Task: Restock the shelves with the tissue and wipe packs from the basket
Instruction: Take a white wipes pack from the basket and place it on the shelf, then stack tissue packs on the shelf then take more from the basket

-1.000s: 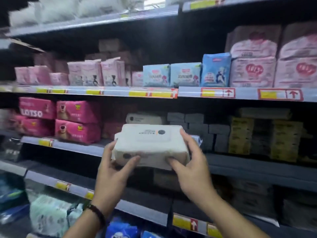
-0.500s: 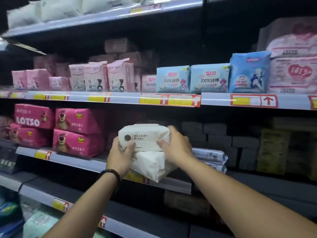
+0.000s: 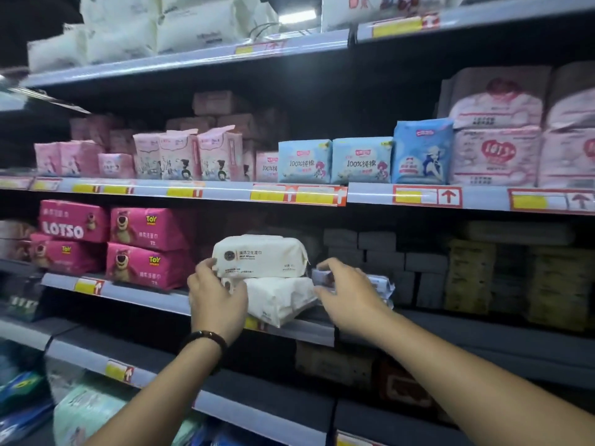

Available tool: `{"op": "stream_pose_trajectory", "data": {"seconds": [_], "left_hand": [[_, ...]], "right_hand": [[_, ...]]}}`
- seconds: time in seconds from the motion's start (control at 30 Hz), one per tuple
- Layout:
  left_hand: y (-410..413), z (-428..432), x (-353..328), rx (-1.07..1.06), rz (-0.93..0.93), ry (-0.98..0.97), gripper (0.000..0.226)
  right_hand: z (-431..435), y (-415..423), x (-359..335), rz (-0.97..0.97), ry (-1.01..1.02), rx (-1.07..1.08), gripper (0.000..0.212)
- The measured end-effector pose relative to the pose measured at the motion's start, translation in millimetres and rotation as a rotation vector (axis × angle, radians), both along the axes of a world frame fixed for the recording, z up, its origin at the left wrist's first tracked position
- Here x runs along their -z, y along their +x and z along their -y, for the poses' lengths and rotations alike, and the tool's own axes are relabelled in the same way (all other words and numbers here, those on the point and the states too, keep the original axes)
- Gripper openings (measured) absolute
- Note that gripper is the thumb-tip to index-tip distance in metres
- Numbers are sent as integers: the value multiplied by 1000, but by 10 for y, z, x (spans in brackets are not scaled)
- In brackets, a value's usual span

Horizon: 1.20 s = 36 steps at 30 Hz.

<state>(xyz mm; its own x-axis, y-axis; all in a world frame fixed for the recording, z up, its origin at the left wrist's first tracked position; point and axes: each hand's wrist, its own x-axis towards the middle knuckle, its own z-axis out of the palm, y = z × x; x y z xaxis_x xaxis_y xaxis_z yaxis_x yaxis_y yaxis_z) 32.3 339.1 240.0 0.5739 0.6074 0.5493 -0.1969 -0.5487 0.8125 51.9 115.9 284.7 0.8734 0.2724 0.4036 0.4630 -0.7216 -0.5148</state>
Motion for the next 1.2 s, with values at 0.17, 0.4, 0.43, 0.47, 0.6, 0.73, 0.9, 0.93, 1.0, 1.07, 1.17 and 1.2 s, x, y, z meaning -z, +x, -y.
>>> {"op": "stream_pose_trajectory", "data": {"seconds": [0.17,0.4,0.43,0.47,0.6,0.73,0.9,0.93,1.0,1.07,1.17,1.2], "left_hand": [[-641,950,692,494,-69,293,28],[-1077,2069,1619,1000,-639,600,31],[-1113,2212,1773,1034,-708,660,34],[-1141,2354,1927,1064,-773,711,34],[-1264,2745,2636,1109,-927,772,28],[-1326,2943,3277,1106,-1002,877,25],[-1220,3153,3334,1110,-885,768,26],[-1202,3191,3383,1098,-932,846,32],[-1192,3239,3586,1106,-1108,1049,43],[-1244,3290,3785,1146,-1276,1118,55],[-1341,3368,3974,1076,-1268,1196,72],[-1354,3374,4004,1011,-1223,1237,75]], "right_hand": [[729,-589,539,-31,-47,-65,19],[1797,-1199,1589,-281,-152,-60,3],[1986,-1295,1800,-317,-152,-44,3],[2175,-1387,2005,-346,-156,-28,3],[2846,-1799,2907,-543,-218,81,16],[3336,-2116,3822,-727,-346,250,4],[3257,-2172,4253,-857,-471,183,50],[3208,-2201,4332,-889,-467,158,56],[3148,-2279,4481,-935,-501,99,75],[3105,-2339,4585,-910,-548,54,91],[3089,-2322,4663,-931,-535,59,110],[3089,-2305,4687,-954,-522,62,115]]}}
